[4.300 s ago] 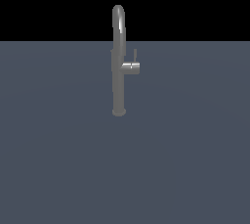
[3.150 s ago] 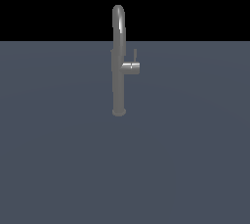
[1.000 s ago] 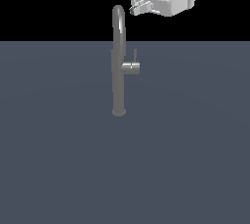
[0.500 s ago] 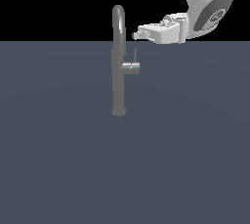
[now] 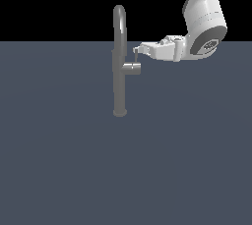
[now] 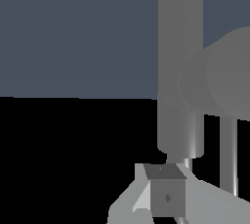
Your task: Turn on the faucet by rotating a designated handle.
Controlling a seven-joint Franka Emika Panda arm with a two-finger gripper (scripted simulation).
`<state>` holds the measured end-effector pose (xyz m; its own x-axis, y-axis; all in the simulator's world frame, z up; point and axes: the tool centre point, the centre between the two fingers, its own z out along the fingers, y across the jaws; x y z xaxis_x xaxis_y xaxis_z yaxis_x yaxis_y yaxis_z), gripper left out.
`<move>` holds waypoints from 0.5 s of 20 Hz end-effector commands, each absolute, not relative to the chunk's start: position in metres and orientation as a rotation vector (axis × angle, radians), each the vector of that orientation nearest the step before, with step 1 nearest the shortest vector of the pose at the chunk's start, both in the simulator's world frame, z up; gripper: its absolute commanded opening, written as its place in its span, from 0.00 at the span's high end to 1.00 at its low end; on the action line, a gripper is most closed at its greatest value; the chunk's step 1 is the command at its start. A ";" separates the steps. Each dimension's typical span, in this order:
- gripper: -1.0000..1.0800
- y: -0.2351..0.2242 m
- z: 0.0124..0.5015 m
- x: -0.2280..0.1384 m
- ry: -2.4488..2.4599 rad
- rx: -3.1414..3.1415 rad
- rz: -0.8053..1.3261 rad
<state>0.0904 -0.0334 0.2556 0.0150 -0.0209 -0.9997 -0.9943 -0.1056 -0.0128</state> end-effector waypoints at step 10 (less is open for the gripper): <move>1.00 -0.032 0.250 0.088 1.171 -1.271 1.277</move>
